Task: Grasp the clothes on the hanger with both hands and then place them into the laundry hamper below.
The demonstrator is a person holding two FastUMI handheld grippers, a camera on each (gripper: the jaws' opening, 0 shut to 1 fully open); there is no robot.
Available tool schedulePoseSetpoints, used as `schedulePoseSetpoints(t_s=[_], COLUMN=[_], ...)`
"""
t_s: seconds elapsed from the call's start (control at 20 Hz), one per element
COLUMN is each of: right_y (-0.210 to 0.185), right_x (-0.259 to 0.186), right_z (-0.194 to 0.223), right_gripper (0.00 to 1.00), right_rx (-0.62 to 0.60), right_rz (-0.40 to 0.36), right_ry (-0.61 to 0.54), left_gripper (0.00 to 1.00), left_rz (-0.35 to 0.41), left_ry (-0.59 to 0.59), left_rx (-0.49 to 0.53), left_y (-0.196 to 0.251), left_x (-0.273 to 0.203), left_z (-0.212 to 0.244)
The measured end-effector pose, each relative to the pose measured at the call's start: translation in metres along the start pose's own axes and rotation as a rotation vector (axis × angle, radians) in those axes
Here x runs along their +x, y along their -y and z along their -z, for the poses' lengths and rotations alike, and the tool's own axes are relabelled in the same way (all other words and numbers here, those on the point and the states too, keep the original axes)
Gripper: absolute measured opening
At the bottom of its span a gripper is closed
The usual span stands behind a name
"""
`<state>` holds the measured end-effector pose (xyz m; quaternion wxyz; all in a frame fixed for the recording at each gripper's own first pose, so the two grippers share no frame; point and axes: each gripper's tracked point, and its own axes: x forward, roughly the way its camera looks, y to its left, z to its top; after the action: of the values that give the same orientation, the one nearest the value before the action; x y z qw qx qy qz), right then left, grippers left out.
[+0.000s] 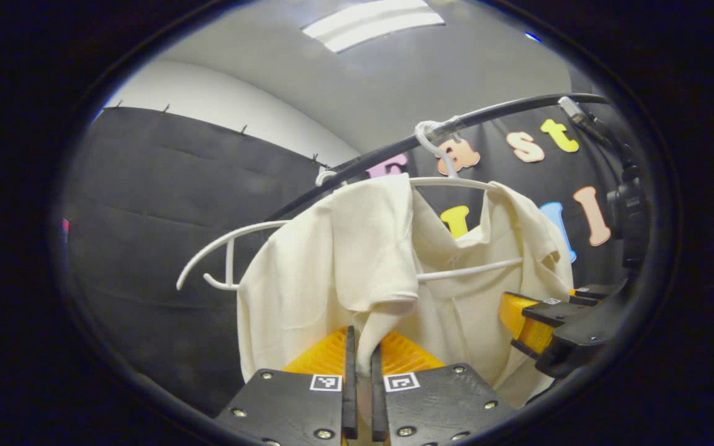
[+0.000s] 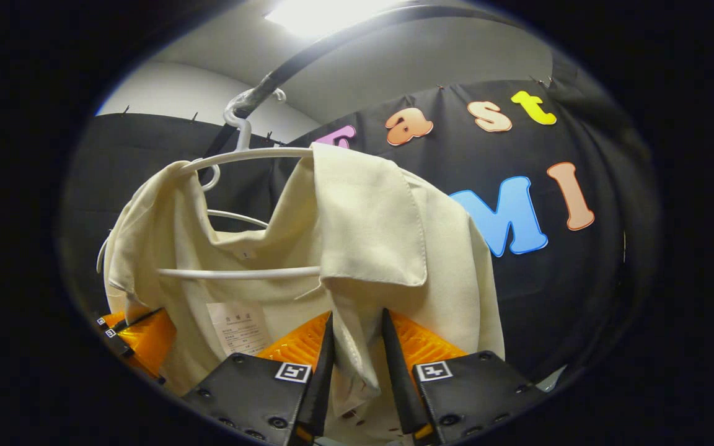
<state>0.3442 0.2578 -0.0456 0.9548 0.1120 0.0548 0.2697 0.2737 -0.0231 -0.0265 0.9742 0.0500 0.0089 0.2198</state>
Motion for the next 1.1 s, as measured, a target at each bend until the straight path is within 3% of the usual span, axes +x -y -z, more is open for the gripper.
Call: schedulePoseSetpoints(t_s=[0.05,0.1,0.15,0.2,0.55,1.1], right_y=[-0.001,0.019,0.023,0.022,0.048,0.102], right_x=[0.005,0.002,-0.002,0.0,-0.026,-0.036], right_z=[0.0,-0.004,-0.009,-0.008,-0.053,-0.096], right_gripper=[0.41,0.23,0.05,0.02,0.02,0.01], right_rx=[-0.013,-0.04,-0.062,-0.087,-0.22,-0.303], right_rz=[0.001,0.084,0.096,0.112,0.23,0.367], right_ry=[-0.005,0.012,0.025,0.025,0.181,0.275], left_gripper=[0.17,0.02,0.04,0.01,0.01,0.01], left_rz=[0.028,0.013,0.007,0.008,-0.006,-0.107], left_ry=[-0.001,0.006,0.015,0.032,0.099,0.218], left_rx=[-0.006,-0.006,0.001,0.004,0.095,0.117], left_y=[0.005,0.002,-0.003,-0.007,-0.025,-0.087], left_x=[-0.003,-0.002,-0.004,-0.005,-0.032,-0.035], left_z=[-0.001,-0.002,-0.005,-0.008,-0.038,-0.096])
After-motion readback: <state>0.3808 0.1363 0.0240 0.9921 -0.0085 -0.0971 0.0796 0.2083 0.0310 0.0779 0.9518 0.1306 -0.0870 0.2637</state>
